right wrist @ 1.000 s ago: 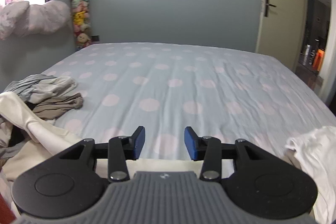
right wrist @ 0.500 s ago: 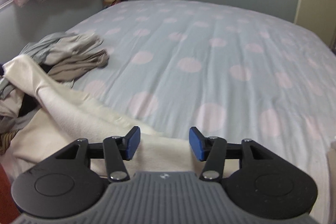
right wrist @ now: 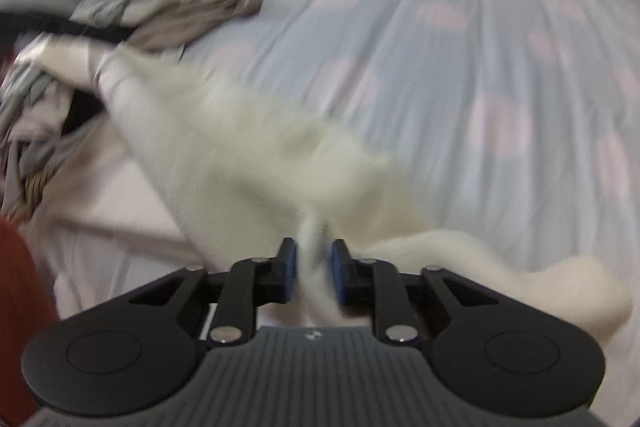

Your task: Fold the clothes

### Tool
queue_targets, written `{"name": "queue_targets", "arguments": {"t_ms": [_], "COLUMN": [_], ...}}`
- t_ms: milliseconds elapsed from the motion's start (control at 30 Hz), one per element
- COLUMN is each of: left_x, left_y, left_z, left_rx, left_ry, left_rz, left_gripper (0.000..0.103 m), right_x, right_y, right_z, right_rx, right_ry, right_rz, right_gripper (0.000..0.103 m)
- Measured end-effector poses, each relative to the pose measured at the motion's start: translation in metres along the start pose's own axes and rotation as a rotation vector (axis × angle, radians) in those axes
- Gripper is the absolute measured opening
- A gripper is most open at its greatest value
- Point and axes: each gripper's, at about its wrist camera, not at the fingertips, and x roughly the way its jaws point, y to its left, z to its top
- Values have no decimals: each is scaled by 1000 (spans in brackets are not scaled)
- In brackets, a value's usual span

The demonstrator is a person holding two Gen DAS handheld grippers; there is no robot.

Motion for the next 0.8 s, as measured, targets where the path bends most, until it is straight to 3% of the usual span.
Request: {"name": "queue_targets", "arguments": {"t_ms": [133, 300, 367, 500, 567, 700, 800], "left_x": [13, 18, 19, 20, 20, 21, 26], "left_y": [-23, -65, -81, -111, -124, -142, -149], "left_z": [5, 3, 1, -6, -10, -19, -27], "left_rx": [-16, -69, -116, -234, -290, -374, -416], "left_ry": [27, 54, 59, 71, 61, 42, 58], "left_rz": [-45, -58, -70, -68, -75, -95, -105], "left_gripper": [49, 49, 49, 49, 49, 49, 49], "right_x": [5, -16, -31, -67, -75, -58, -36], "right_y": [12, 4, 0, -19, -36, -76, -96], "right_z": [-26, -30, -24, -5, 8, 20, 15], "right_rx": [13, 60, 57, 14, 5, 25, 97], "right_ry": [54, 15, -22, -139, -186, -101, -3], "right_rz": [51, 83, 88, 46, -16, -36, 10], "right_gripper": [14, 22, 22, 40, 43, 43, 56]}}
